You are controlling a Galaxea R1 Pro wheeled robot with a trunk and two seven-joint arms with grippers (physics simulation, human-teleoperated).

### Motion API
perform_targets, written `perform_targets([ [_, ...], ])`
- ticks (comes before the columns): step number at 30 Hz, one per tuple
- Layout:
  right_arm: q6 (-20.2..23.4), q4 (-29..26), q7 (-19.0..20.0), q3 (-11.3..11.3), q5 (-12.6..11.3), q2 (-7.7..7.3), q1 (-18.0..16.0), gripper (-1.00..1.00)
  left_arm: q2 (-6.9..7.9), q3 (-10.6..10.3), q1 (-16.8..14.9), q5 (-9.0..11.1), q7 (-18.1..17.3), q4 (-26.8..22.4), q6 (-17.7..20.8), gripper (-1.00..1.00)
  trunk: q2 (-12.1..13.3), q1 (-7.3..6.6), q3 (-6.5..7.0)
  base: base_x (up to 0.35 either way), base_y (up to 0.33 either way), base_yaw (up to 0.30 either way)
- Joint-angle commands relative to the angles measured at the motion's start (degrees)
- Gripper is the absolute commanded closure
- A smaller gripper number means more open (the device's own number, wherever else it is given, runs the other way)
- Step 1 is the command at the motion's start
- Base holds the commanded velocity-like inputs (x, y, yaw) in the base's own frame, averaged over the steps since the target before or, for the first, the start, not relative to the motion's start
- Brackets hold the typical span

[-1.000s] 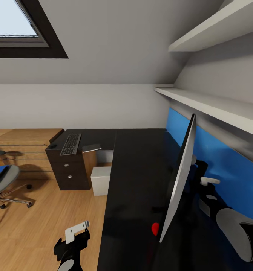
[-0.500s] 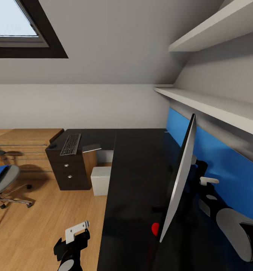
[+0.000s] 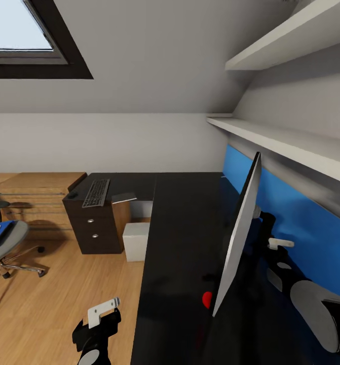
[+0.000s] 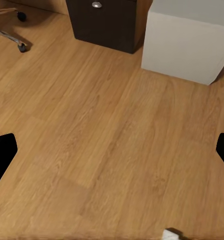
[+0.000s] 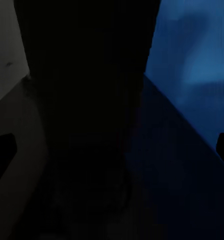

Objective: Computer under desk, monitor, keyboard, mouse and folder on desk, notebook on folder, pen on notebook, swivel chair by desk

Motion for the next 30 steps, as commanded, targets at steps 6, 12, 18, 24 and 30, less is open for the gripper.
perform_targets([
  [6, -0.24, 0.07, 0.06, -0.26, -0.06, 0.01, -0.03, -1.0, -0.01, -0.03, -0.02, 0.23, 0.29, -0.1, 0.28, -1.0, -0.05, -0.02, -0.05, -0.315, 0.0, 0.0],
  [12, -0.24, 0.07, 0.06, -0.26, -0.06, -0.01, -0.04, -1.0, 0.01, -0.03, -0.02, 0.23, 0.29, -0.1, 0.28, -1.0, -0.05, -0.02, -0.05, -0.333, 0.0, 0.0],
  [18, -0.25, 0.07, 0.06, -0.26, -0.06, 0.0, -0.04, -1.0, 0.01, -0.03, -0.02, 0.26, 0.29, -0.1, 0.28, -1.0, -0.05, -0.02, -0.05, -0.336, 0.0, 0.0],
  [24, -0.09, 0.13, 0.03, -0.21, -0.18, 0.11, -0.05, -1.0, 0.01, 0.39, -0.02, 0.53, 0.12, 0.19, 0.48, -1.0, -0.05, -0.02, -0.05, -0.336, 0.001, 0.0],
  [30, 1.7, -0.23, -0.03, -0.1, -0.37, 2.07, -0.07, -1.0, 0.08, 1.31, -0.02, 0.59, -0.04, 0.59, 0.54, -1.0, -0.05, -0.02, -0.05, -0.33, 0.099, 0.0],
])
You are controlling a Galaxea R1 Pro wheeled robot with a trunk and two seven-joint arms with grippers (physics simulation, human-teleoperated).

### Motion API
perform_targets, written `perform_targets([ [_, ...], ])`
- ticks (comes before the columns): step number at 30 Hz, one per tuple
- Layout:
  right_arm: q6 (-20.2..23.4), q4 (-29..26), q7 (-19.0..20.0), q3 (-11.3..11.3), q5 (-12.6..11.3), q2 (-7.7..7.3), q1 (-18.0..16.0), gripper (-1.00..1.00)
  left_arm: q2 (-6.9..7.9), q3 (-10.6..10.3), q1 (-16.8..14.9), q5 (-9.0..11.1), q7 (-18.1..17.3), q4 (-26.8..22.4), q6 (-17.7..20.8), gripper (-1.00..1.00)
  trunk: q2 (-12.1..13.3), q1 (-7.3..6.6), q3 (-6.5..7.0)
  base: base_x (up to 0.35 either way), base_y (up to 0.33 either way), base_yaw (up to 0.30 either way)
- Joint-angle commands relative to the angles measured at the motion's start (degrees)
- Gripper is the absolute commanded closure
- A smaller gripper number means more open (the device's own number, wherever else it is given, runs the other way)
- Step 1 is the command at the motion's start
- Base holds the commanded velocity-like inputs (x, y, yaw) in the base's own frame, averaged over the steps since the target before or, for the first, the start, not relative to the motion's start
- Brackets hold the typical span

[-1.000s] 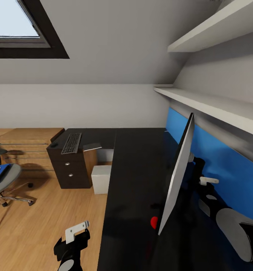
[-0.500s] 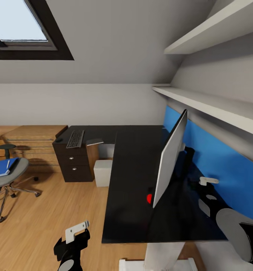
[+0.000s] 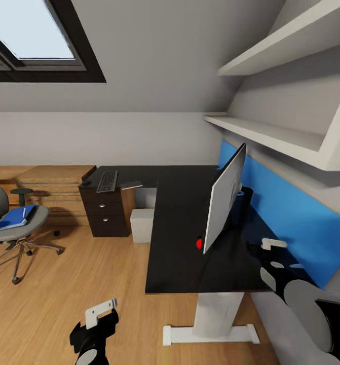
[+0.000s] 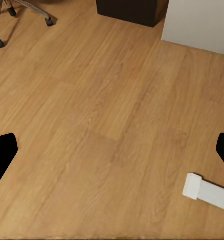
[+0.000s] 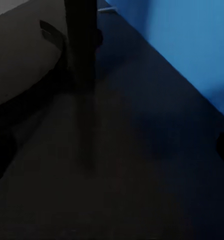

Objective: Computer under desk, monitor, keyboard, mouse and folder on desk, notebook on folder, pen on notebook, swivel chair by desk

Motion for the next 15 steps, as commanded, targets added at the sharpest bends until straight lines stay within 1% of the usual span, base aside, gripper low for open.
perform_targets([
  [1, 0.32, -0.16, 0.05, -0.3, -0.11, 0.29, -0.05, -1.0, 0.01, 0.07, -0.02, 0.23, 0.29, -0.07, 0.27, -1.0, -0.05, -0.03, -0.05, -0.3, 0.155, 0.0],
  [2, 2.95, -2.8, 0.04, -0.55, -0.16, 1.49, -0.06, -1.0, 0.02, 1.06, -0.02, 0.18, 0.28, 0.14, 0.27, -1.0, -0.05, -0.03, -0.05, -0.14, 0.076, 0.0],
  [5, 6.17, -5.74, -0.16, -0.73, -0.2, 2.62, 0.0, -1.0, -0.03, 1.98, -0.02, 0.14, 0.28, 0.42, 0.19, -1.0, -0.05, -0.03, -0.05, -0.08, 0.044, 0.0],
  [6, 9.3, -7.58, -0.26, -0.81, -0.22, 3.07, 0.01, -1.0, -0.04, 2.23, -0.02, 0.02, 0.3, 0.52, 0.13, -1.0, -0.05, -0.03, -0.05, -0.029, 0.016, 0.0],
  [8, 11.26, -8.65, -0.28, -0.84, -0.22, 3.25, 0.02, -1.0, -0.05, 2.29, -0.02, -0.03, 0.32, 0.55, 0.08, -1.0, -0.05, -0.03, -0.05, -0.021, 0.012, 0.0],
  [10, 15.09, -11.4, -0.3, -0.87, -0.27, 3.47, 0.09, -1.0, -0.06, 2.36, -0.02, -0.12, 0.35, 0.59, 0.04, -1.0, -0.05, -0.03, -0.05, -0.01, 0.005, 0.0],
  [11, 16.0, -12.33, -0.32, -0.87, -0.28, 3.53, 0.15, -1.0, -0.06, 2.37, -0.02, -0.14, 0.35, 0.6, 0.03, -1.0, -0.05, -0.03, -0.05, -0.005, 0.003, 0.0],
  [13, 20.02, -17.33, -0.46, -0.88, -0.34, 3.81, 1.22, -1.0, -0.06, 2.44, -0.02, -0.09, 0.33, 0.61, 0.02, -1.0, -0.05, -0.03, -0.05, -0.003, 0.002, 0.0],
  [15, 25.73, -24.61, -1.73, -0.9, -0.4, 4.21, 4.07, -1.0, -0.06, 2.4, -0.02, -0.09, 0.37, 0.62, 0.01, -1.0, -0.05, -0.03, -0.05, -0.001, 0.001, 0.0],
])
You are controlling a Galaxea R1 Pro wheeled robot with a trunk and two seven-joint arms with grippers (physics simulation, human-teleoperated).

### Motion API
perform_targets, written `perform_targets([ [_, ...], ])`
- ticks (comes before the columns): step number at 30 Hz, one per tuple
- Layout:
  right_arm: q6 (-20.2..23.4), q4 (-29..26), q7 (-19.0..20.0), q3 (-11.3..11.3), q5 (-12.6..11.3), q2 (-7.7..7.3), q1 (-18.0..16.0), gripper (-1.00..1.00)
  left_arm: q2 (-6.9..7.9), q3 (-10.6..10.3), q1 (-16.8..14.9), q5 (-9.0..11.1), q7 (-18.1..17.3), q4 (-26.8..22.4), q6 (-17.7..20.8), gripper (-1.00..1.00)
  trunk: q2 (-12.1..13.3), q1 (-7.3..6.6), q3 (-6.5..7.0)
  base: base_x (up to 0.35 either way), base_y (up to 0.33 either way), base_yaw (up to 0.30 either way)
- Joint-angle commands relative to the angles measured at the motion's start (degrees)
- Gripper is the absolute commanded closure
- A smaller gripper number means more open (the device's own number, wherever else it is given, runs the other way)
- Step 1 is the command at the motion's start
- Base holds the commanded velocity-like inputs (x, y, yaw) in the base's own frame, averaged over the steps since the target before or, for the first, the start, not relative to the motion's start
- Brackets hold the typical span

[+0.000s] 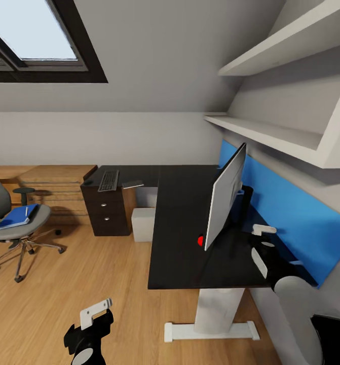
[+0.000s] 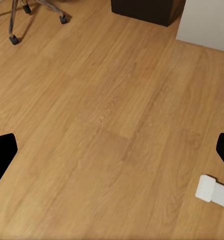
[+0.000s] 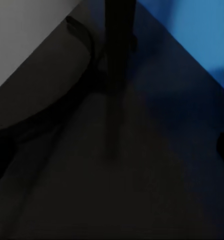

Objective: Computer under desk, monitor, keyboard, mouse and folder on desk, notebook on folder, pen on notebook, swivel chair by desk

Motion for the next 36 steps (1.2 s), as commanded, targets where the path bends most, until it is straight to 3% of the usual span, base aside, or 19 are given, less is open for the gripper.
perform_targets([
  [1, 2.04, -2.64, -0.76, 0.0, -0.15, 0.11, 0.97, -1.0, 0.0, -0.06, -0.02, 0.2, 0.31, -0.1, 0.26, -1.0, -0.04, 0.01, -0.05, 0.0, 0.0, 0.0],
  [3, 5.2, -8.16, -2.12, 0.0, -0.21, 0.29, 3.28, -1.0, 0.0, -0.08, -0.02, 0.2, 0.36, -0.12, 0.23, -1.0, -0.04, 0.01, -0.05, 0.0, 0.0, 0.0],
  [4, 8.03, -14.33, -3.51, 0.01, -0.25, 0.54, 6.2, -1.0, 0.0, -0.13, -0.02, 0.19, 0.41, -0.14, 0.21, -1.0, -0.04, 0.01, -0.05, 0.0, 0.0, 0.0],
  [6, 10.22, -20.55, -4.89, 0.01, -0.29, 1.09, 9.57, -1.0, 0.0, -0.16, -0.02, 0.19, 0.37, -0.16, 0.2, -1.0, -0.04, 0.01, -0.05, 0.0, 0.0, 0.0],
  [11, 14.0, -44.0, -11.25, 0.02, -0.48, 5.67, 21.95, -1.0, 0.0, -0.2, -0.02, 0.19, 0.4, -0.18, 0.19, -1.0, -0.04, 0.01, -0.05, 0.0, 0.0, 0.0],
  [14, 14.15, -52.72, -12.97, 0.43, -0.55, 9.01, 28.46, -1.0, 0.0, -0.22, -0.02, 0.19, 0.4, -0.18, 0.19, -1.0, -0.04, 0.01, -0.05, -0.039, 0.095, 0.0],
  [16, 14.12, -54.81, -13.19, 0.99, -0.52, 10.1, 30.0, -1.0, 0.0, -0.26, -0.02, 0.19, 0.39, -0.18, 0.2, -1.0, -0.04, 0.01, -0.05, -0.081, 0.235, 0.0],
  [19, 14.04, -57.14, -13.44, 3.57, -0.45, 11.21, 31.84, -1.0, 0.0, -0.29, -0.02, 0.22, 0.26, -0.18, 0.28, -1.0, -0.04, 0.01, -0.05, -0.096, 0.29, 0.0],
  [27, 13.73, -58.17, -13.52, 6.85, -0.33, 11.49, 33.29, -1.0, 0.0, -0.37, -0.02, 0.29, 0.05, -0.18, 0.35, -1.0, -0.04, 0.01, -0.05, -0.051, 0.318, 0.0],
  [32, 13.35, -58.66, -13.4, 7.65, -0.32, 11.43, 33.86, -1.0, 0.0, -0.38, -0.02, 0.28, 0.03, -0.18, 0.28, -1.0, -0.04, 0.01, -0.05, 0.203, 0.239, 0.0],
  [36, 9.05, -58.69, -13.51, 7.95, -0.25, 11.42, 34.54, -1.0, 0.0, -0.38, -0.02, 0.28, 0.06, -0.18, 0.29, -1.0, -0.04, 0.01, -0.05, 0.139, 0.065, 0.0],
])
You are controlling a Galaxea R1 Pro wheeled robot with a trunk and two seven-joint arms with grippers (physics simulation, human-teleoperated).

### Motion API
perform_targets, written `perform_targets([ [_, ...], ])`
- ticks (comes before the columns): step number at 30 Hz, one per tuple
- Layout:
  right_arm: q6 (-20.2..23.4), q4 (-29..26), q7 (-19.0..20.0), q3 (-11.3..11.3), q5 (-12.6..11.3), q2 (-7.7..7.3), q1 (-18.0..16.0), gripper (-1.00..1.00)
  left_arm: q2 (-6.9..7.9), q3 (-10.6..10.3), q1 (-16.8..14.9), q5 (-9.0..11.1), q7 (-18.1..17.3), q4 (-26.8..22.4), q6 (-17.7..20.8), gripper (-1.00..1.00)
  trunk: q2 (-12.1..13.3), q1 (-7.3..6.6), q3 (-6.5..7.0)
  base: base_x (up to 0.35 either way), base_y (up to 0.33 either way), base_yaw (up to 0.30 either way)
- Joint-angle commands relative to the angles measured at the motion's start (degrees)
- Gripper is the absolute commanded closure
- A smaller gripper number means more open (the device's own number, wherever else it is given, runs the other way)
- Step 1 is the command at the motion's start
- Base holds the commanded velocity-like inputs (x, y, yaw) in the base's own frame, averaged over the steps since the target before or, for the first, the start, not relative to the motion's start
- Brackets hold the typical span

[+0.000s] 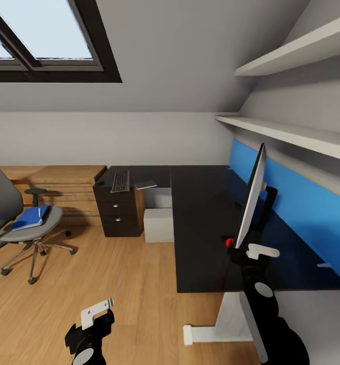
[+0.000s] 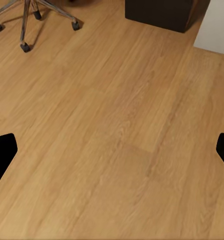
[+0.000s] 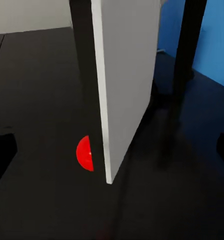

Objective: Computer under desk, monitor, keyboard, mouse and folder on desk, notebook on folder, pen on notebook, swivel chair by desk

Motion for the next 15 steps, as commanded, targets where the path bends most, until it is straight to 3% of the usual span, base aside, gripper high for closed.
perform_targets([
  [1, -1.37, -0.1, -0.32, 0.08, -0.08, 0.0, 0.33, -1.0, 0.01, -0.04, -0.02, 0.23, 0.31, -0.11, 0.26, -1.0, -0.04, 0.02, -0.05, 0.043, 0.015, 0.0],
  [15, -4.24, -0.06, -0.45, 0.11, 0.19, -0.04, 0.81, -1.0, 0.01, -1.0, -0.02, 0.23, 0.33, -0.02, 0.17, -1.0, -0.04, 0.02, -0.05, 0.178, 0.018, 0.0],
])
